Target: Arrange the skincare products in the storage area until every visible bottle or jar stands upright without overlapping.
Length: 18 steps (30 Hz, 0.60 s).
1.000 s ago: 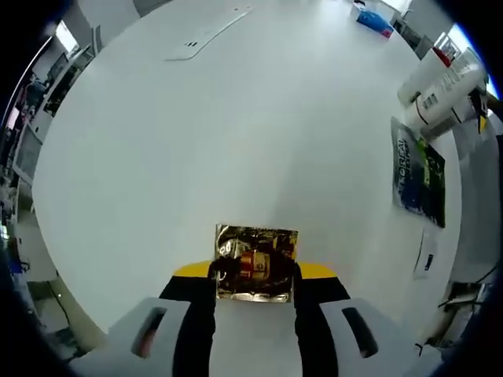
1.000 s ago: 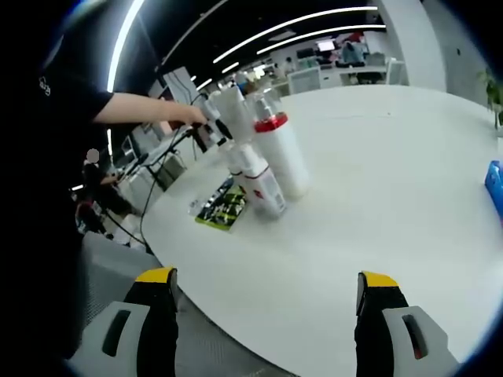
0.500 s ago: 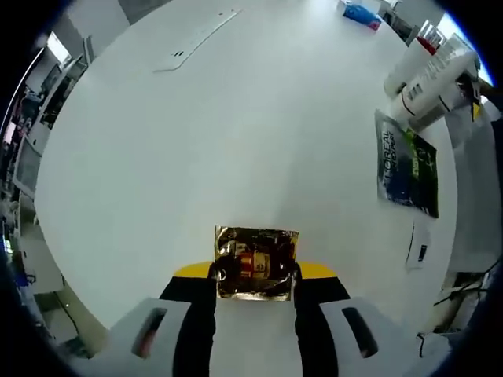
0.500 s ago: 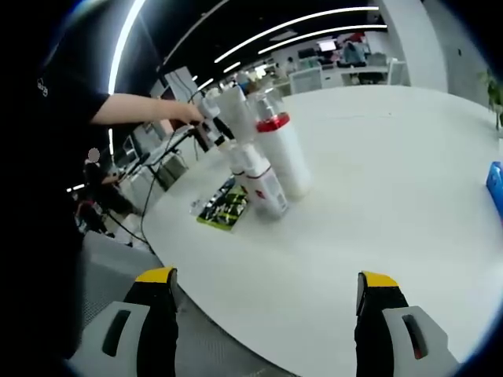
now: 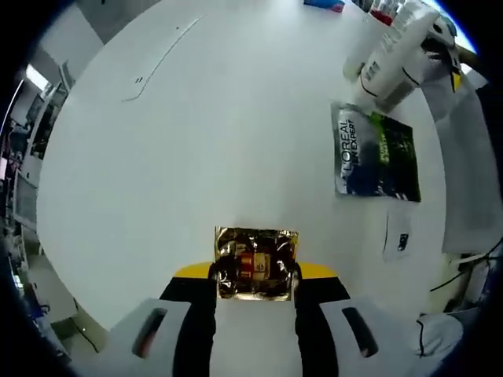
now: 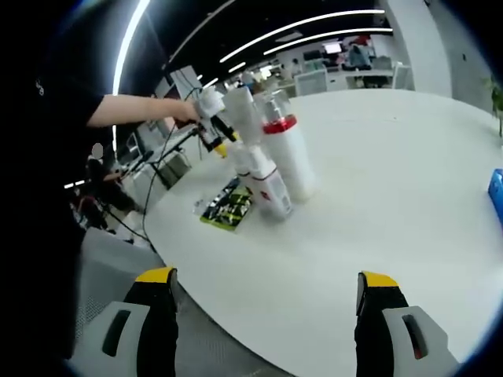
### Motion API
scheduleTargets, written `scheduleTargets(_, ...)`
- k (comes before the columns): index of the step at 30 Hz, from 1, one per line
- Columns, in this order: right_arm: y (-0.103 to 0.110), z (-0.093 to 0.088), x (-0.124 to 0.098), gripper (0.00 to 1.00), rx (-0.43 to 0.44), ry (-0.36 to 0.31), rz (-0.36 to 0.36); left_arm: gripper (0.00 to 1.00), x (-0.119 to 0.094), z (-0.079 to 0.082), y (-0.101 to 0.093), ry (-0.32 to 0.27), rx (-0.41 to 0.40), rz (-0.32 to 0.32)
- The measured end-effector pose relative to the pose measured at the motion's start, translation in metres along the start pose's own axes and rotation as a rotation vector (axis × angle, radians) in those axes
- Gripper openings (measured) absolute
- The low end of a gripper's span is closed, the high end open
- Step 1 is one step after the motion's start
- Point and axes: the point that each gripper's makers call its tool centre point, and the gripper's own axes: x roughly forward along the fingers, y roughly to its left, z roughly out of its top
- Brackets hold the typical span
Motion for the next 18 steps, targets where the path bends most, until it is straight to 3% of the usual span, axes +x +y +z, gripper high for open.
scheduleTargets(7, 0.002, 0.0, 0.001, 0.99, -0.01, 0.0, 0.006, 0.33, 0.002, -0.005, -0.015, -0.004, -0.002, -0.013)
scheduleTargets(9, 0.002, 0.0, 0.001, 0.99, -0.015, 0.0, 0.008, 0.33, 0.0, -0.003, -0.027, 0.0, 0.008, -0.014)
scheduleTargets(11, 0.003, 0.0, 0.001, 0.99, -0.018, 0.001, 0.011, 0.33, 0.002, 0.001, -0.024, 0.001, 0.015, -0.014)
scheduleTargets(18, 0.005, -0.001, 0.001, 0.99, -0.027, 0.007, 0.018, 0.33, 0.003, 0.002, -0.043, -0.002, 0.024, -0.02)
